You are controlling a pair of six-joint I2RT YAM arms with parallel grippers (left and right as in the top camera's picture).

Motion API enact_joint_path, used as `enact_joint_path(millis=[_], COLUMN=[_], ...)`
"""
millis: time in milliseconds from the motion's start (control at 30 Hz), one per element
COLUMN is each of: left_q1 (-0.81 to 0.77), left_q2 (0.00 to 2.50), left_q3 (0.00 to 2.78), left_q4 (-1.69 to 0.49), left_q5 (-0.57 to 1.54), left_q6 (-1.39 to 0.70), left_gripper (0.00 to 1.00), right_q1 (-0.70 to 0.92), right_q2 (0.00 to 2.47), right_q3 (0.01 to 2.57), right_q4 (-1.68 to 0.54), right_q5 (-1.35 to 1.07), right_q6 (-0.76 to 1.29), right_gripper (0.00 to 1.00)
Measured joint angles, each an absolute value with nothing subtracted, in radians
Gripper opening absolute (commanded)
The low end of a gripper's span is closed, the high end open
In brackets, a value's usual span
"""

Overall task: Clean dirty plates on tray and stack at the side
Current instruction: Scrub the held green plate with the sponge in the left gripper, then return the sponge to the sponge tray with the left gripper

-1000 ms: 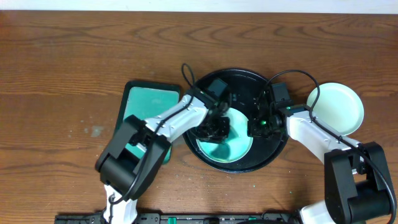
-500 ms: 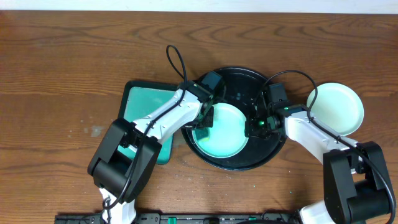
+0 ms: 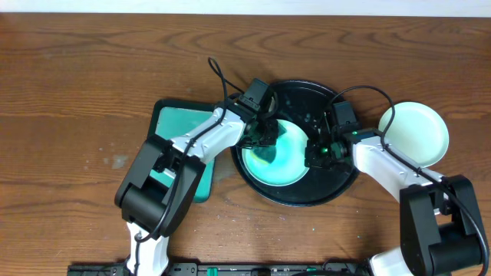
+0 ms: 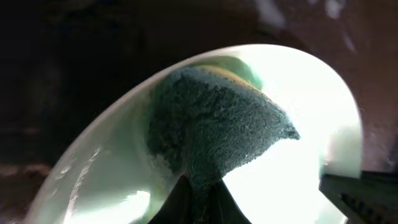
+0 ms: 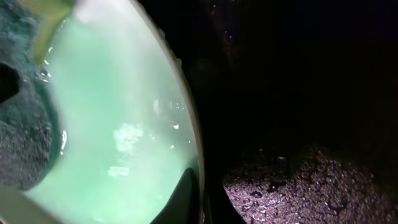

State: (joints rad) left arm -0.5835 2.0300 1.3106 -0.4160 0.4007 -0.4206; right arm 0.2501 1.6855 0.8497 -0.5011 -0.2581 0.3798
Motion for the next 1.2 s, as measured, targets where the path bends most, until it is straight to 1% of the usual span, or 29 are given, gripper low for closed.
enact_joint_path(millis=[167, 367, 567, 733, 800, 833, 933, 1067, 1133, 1200], left_q1=[-0.603, -0.695, -0.689, -0.688, -0.688, -0.688, -0.687, -0.629, -0.568, -0.488], left_q2=[2.049, 2.069, 2.073, 2.071, 2.056, 2.028, 1.971, 1.829, 1.754, 1.679], left_q3=[1.315, 1.322, 1.322, 1.334, 1.336, 1.333, 1.319, 1.301, 1.3, 1.3], left_q4=[-0.386, -0.381, -0.398, -0.449, -0.488, -0.544, -0.62, -0.71, -0.748, -0.796], left_q5=[0.476, 0.593, 0.649, 0.652, 0.627, 0.586, 0.491, 0.363, 0.31, 0.247], left_q6=[-0.418, -0.393, -0.366, -0.335, -0.329, -0.327, -0.339, -0.355, -0.363, -0.366], left_gripper=[0.08, 0.07, 0.07, 0.07, 0.07, 0.07, 0.07, 0.07, 0.07, 0.07], right_q1=[0.24, 0.24, 0.24, 0.24, 0.24, 0.24, 0.24, 0.24, 0.24, 0.24], right_q2=[1.682, 1.682, 1.682, 1.682, 1.682, 1.682, 1.682, 1.682, 1.682, 1.682], right_q3=[0.85, 0.85, 0.85, 0.85, 0.85, 0.85, 0.85, 0.85, 0.85, 0.85], right_q4=[-0.505, -0.506, -0.506, -0.507, -0.507, -0.507, -0.507, -0.507, -0.506, -0.505], right_q5=[-0.242, -0.241, -0.241, -0.241, -0.241, -0.241, -0.242, -0.241, -0.241, -0.235], right_q6=[0.379, 0.379, 0.379, 0.379, 0.379, 0.379, 0.379, 0.376, 0.366, 0.347], right_gripper=[0.01, 0.01, 0.01, 0.01, 0.01, 0.01, 0.01, 0.02, 0.05, 0.13])
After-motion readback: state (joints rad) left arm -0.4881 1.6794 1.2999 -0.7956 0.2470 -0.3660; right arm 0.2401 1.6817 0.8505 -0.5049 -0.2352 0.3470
